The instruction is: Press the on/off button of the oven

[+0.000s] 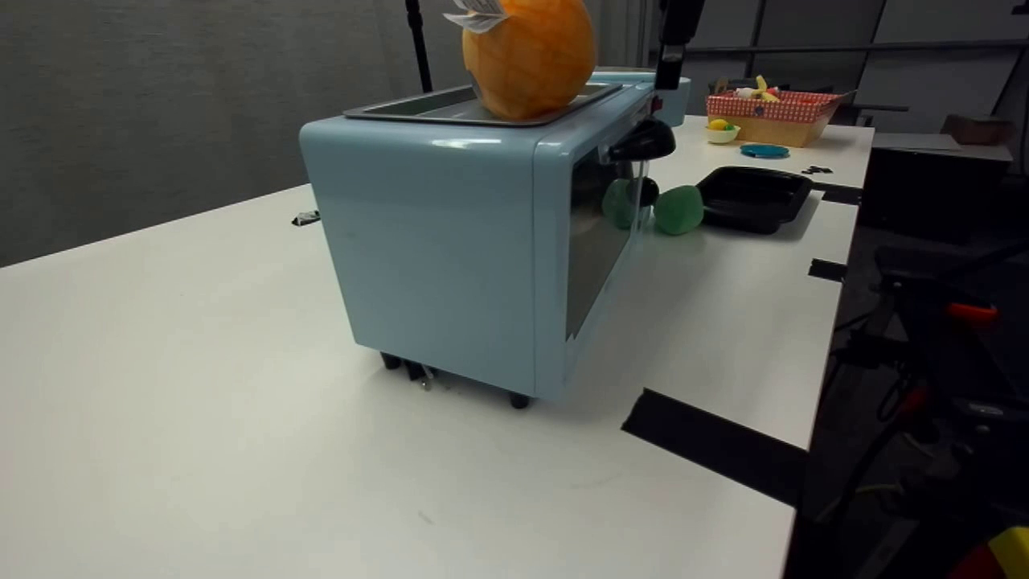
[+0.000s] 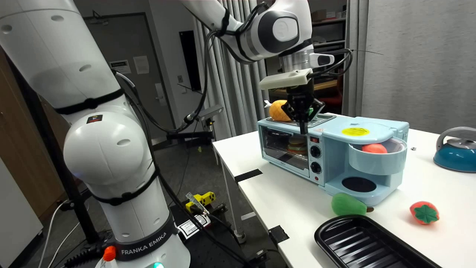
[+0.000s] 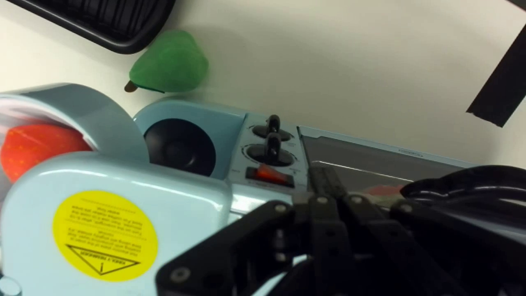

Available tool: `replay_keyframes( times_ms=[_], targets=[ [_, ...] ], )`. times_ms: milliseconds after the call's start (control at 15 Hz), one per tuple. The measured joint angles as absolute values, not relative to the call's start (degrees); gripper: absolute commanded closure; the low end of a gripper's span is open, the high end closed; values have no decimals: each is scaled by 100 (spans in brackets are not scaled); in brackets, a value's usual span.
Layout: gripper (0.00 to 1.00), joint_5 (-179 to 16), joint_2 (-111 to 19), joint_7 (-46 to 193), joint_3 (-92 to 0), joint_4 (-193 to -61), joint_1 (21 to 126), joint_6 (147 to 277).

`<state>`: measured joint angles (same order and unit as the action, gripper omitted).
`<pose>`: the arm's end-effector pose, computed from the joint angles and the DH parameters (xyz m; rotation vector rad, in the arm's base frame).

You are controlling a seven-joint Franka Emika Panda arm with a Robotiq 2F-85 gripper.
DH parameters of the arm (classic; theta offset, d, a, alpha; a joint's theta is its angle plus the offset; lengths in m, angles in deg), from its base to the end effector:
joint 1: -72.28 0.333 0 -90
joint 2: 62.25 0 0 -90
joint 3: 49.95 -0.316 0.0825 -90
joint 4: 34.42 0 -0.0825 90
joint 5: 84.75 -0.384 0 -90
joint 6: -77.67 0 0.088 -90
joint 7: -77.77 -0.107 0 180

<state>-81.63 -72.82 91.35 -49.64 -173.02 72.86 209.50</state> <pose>0.4714 0.0011 0.3863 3.0624 0.4265 0.0946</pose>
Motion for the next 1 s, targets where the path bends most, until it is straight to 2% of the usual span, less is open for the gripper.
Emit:
replay_keyframes(
  times_ms=[400, 1000],
  targets=[
    [100, -8168, -7770, 8943, -5058, -17678, 7330, 21053],
    [100, -8144, -8230, 8344, -5058, -18309, 7328, 22299]
  ],
)
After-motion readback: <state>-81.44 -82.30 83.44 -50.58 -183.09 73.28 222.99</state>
